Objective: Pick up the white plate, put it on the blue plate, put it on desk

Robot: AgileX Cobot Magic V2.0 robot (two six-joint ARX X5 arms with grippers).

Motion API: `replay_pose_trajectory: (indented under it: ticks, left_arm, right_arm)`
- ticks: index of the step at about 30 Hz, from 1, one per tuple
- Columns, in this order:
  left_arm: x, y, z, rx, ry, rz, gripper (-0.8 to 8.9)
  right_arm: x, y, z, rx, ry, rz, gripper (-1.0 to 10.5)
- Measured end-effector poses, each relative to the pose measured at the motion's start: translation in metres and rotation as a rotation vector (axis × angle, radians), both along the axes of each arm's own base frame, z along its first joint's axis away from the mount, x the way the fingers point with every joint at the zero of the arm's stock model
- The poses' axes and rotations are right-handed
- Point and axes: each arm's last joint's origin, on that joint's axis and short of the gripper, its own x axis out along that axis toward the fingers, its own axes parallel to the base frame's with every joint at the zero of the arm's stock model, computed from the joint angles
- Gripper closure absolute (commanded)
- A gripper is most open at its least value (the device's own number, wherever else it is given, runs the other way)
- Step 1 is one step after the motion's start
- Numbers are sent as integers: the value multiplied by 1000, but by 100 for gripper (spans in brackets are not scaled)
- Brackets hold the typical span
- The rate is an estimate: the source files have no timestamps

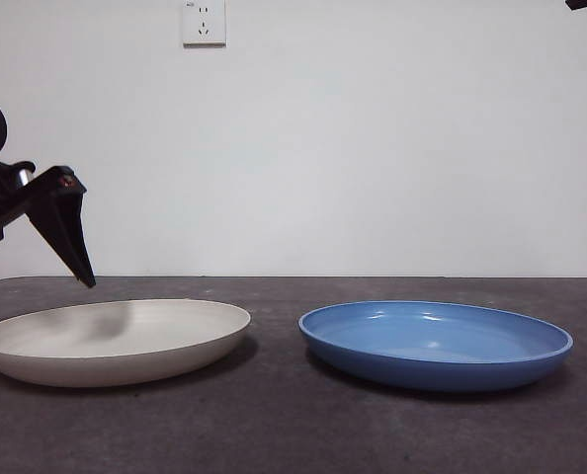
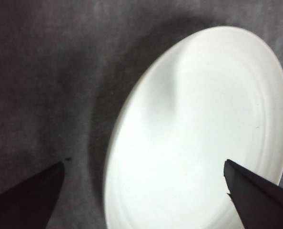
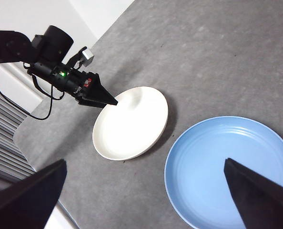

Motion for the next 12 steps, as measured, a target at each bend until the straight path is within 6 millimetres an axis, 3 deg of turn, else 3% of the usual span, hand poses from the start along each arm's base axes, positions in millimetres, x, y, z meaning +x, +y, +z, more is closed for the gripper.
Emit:
replay_pose_trajectory:
  ticks: [4,12]
  left_arm:
    - [1,0,-1,0,4,-2,309]
    - [1,0,-1,0,4,-3,593]
  right_arm:
    - [0,0,0,0,0,0,323]
    - [0,0,0,0,0,0,323]
